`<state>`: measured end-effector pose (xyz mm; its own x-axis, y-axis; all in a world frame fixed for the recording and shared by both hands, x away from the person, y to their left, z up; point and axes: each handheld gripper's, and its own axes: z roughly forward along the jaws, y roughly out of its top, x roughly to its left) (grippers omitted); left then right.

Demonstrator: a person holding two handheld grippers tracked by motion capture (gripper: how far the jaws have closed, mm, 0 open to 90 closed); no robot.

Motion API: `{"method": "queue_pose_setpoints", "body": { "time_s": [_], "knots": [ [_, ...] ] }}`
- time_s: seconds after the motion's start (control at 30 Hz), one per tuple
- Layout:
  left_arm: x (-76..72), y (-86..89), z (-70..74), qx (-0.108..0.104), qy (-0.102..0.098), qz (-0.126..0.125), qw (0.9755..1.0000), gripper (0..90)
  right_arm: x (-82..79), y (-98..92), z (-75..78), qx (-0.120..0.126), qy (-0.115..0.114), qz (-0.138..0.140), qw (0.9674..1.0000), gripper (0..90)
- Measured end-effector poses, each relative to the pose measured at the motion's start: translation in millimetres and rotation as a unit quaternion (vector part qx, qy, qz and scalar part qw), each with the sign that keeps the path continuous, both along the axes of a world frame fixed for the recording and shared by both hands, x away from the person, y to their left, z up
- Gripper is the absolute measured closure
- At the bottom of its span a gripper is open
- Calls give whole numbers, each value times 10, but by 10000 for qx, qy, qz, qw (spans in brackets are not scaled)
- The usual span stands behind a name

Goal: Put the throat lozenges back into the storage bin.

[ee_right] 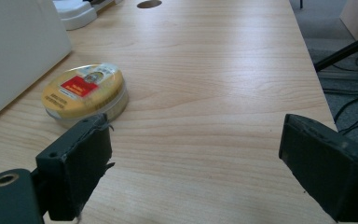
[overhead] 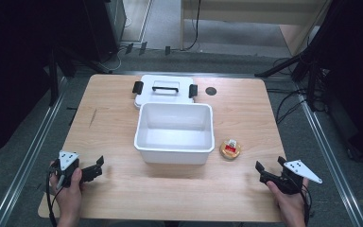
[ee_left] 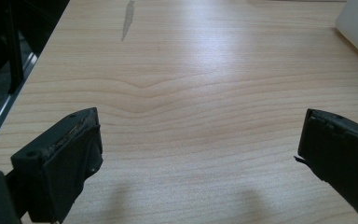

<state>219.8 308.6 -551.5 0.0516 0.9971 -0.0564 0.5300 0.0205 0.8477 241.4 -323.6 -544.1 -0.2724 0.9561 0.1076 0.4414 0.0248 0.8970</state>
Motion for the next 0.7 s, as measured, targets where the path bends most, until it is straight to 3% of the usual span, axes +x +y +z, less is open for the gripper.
{"method": "queue_pose_setpoints", "body": {
  "time_s": [0.13, 0.7],
  "knots": [
    [0, 5, 0, -32, -2, -9, 10000, 1, 10, -12, -1, 70, 61, 0, 10000, 97],
    [-2, -1, -1, -13, -23, 3, 10000, 2, 26, 19, -4, -67, 174, 76, 9998, 101]
  ]
}}
